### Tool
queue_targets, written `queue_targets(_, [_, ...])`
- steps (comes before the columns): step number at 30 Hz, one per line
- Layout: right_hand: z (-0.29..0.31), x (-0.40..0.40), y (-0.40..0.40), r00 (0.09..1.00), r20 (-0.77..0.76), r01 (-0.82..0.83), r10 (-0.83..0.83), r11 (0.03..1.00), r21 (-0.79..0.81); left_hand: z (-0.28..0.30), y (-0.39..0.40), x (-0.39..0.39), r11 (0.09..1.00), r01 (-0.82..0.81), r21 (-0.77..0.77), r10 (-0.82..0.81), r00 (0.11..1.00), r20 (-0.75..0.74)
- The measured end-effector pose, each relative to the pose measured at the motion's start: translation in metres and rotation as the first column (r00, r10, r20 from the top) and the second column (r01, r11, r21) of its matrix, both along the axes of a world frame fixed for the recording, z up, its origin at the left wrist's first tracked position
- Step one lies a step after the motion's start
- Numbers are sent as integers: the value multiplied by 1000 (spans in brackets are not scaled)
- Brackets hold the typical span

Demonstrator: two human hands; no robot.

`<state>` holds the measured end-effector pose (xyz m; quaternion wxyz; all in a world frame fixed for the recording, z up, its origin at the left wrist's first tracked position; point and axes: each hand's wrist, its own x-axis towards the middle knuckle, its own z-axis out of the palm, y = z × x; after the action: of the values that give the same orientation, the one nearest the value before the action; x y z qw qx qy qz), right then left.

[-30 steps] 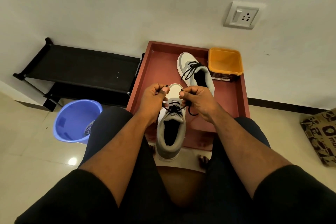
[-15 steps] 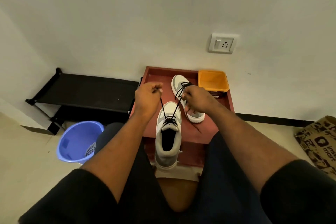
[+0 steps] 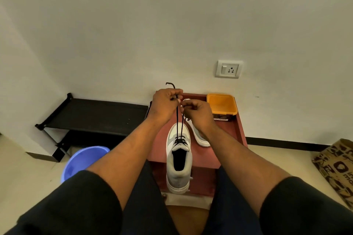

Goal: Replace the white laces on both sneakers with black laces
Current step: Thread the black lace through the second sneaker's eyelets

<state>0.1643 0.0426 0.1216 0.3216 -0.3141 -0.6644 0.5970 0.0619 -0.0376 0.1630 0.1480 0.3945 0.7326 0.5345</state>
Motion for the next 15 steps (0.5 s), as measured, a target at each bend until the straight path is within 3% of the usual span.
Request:
queue_targets(4, [19,-1,-4,983,-175,55,-63,997,-52,9,-2,1,999,3,42,-1,999,-44])
queue_targets(12, [69,-4,7,952,-288,92,-100,995,-42,52,10,5,983,-3,181,18,996,-84])
queue_targets(15, [80,-3,6,952,-283,141,-119,988,59,63,14,7,981,6,193,17,993,-114])
